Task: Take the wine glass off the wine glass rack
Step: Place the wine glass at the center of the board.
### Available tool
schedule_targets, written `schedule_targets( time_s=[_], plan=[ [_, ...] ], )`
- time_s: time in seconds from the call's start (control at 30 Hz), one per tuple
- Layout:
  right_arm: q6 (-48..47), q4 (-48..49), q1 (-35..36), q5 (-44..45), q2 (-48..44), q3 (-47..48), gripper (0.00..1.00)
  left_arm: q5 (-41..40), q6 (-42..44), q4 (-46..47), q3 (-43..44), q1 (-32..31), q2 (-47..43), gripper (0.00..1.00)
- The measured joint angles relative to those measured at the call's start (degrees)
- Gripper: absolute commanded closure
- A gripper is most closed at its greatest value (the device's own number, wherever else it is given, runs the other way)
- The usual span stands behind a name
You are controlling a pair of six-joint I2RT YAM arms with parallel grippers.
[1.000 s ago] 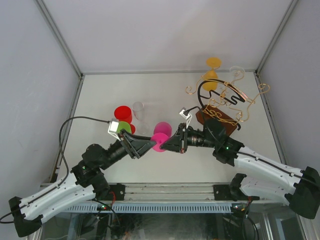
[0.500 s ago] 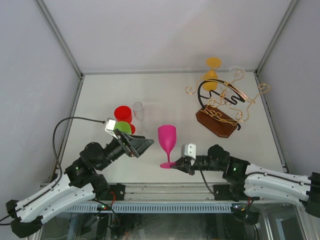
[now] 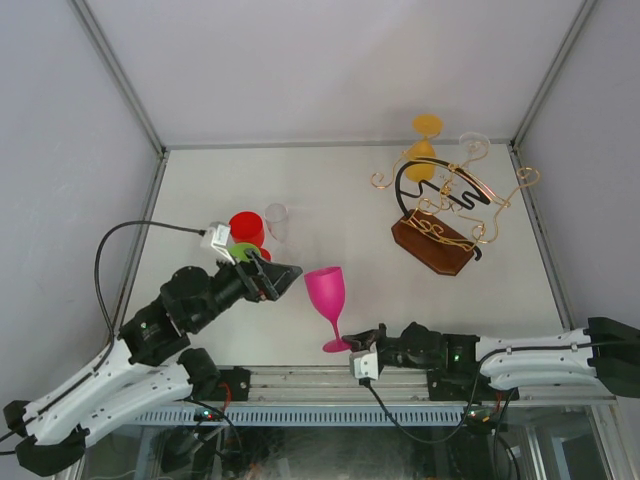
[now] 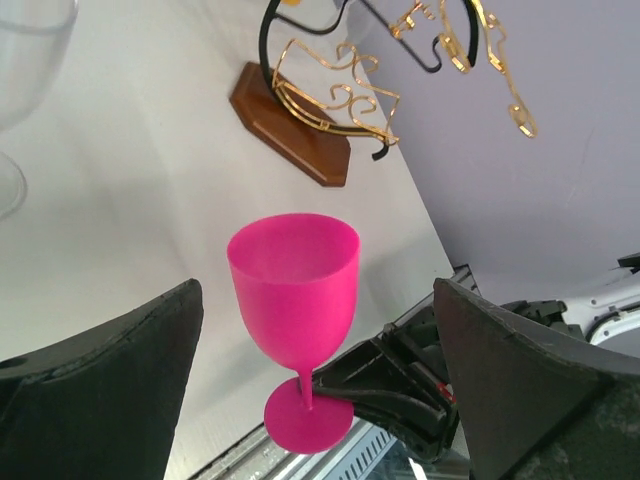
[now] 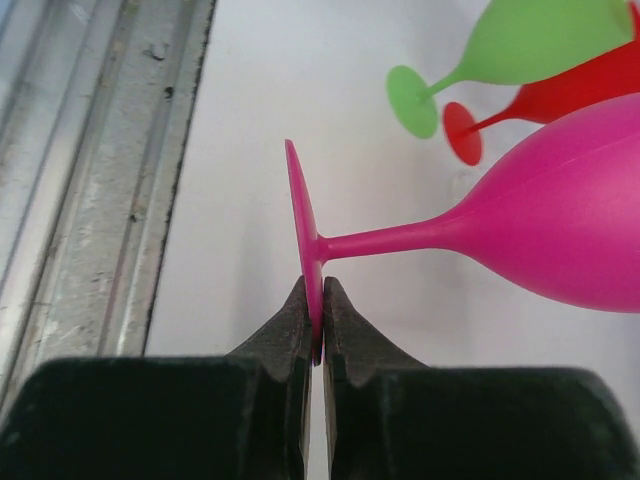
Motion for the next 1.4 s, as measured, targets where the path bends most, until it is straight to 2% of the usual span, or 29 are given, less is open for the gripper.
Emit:
schedule_targets(
  time_s=[0.23,0.37,0.53,0.67,0.8,1.03,1.23,1.4],
  plan=[
    [-8.24,10.86,6.10,10.84,0.55,-2.56,1.00,16.94,1.18,4.39,4.85,12.48,5.97,0.00],
    [-10.45,12.11,7.28,12.96,-1.77,-2.67,1.00,25.70,0.79,6.29,6.62,15.72,9.07,0.00],
    [-10.47,10.93,6.12,12.57,-4.46,-2.67,1.00,34.21,3.93,5.46,13.64,15.93,14.01,0.00],
    [-8.92,7.50,4.44,8.87,-6.27,-2.51,1.00,36.81,9.92,0.74,21.22,15.61,17.94,0.00],
    [-7.10,2.54,2.29,3.72,-8.76,-1.62,1.00,39.21,16.09,-3.93,25.24,13.27,22.88,0.05],
    [-5.70,-0.87,1.84,1.22,-7.28,-1.14,1.00,42.97,21.00,-10.03,26.40,8.85,30.34,0.10],
    [-5.27,-2.49,1.57,-0.44,-5.27,-0.83,1.00,44.24,24.02,-13.55,26.88,6.99,30.60,0.15],
    [-5.27,-2.25,1.51,-1.55,-4.59,-0.44,1.00,43.76,27.63,-17.92,26.88,5.77,31.26,0.13]
  ],
)
